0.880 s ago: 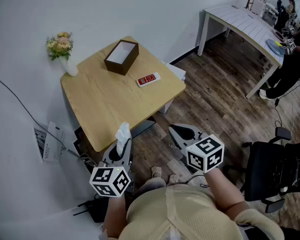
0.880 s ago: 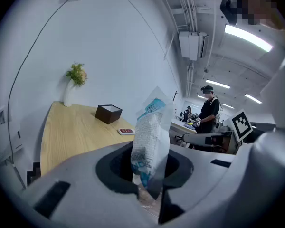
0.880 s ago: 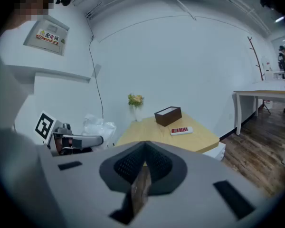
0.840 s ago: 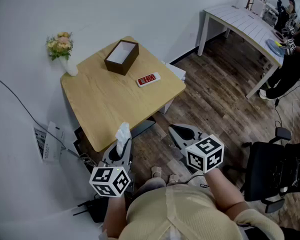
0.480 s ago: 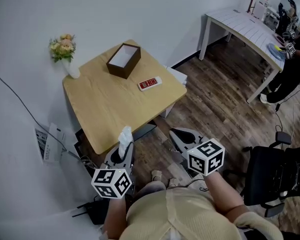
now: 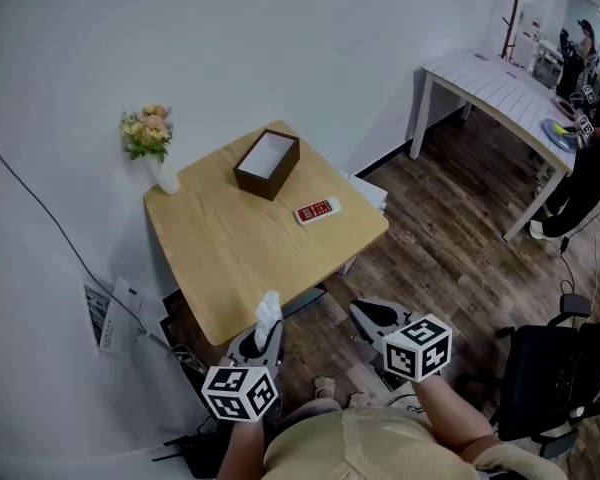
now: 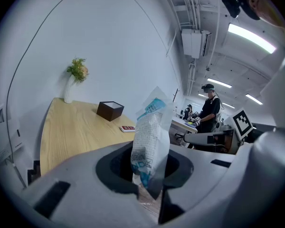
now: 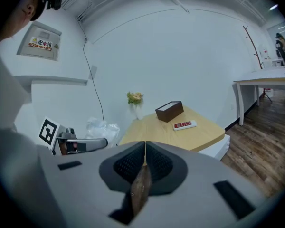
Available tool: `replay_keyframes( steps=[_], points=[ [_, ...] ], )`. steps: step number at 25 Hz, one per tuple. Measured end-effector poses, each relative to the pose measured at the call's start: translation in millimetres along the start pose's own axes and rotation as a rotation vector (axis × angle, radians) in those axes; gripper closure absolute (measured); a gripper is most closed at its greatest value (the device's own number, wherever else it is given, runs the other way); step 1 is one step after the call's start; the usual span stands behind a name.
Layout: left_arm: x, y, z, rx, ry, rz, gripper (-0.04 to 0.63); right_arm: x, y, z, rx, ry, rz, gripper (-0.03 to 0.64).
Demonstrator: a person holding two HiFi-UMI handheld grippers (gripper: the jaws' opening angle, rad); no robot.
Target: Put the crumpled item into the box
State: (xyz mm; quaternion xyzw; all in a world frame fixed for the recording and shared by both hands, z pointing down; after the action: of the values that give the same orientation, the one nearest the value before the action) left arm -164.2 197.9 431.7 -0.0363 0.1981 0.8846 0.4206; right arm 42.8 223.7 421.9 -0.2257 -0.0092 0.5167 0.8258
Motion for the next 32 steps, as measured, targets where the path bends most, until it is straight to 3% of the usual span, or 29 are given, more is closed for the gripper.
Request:
replay_keyframes(
  steps=[20, 32],
  points=[
    [-18.4, 62.1, -9.3, 0.0, 0.04, 0.038, 0.506, -68.5, 14.2, 0.3, -0.006, 0.038, 0.013, 0.586],
    [-39.9, 66.9, -8.7, -0.004, 0.071, 0.065, 0.506, -90.2, 1.1, -6.6, -0.013, 0.047, 0.024, 0.586]
  ],
)
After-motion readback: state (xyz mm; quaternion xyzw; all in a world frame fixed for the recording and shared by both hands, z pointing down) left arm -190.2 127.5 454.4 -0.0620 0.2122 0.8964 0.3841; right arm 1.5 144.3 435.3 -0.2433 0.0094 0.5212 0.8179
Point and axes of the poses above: the fingertips, and each gripper's own axes: x backward along the fingers, y to its left, z out of its underside, the point moved 5 cm from there along x, backward along the fingers, and after that the axes turned 8 degrees about -y, right-handed, at the moved point
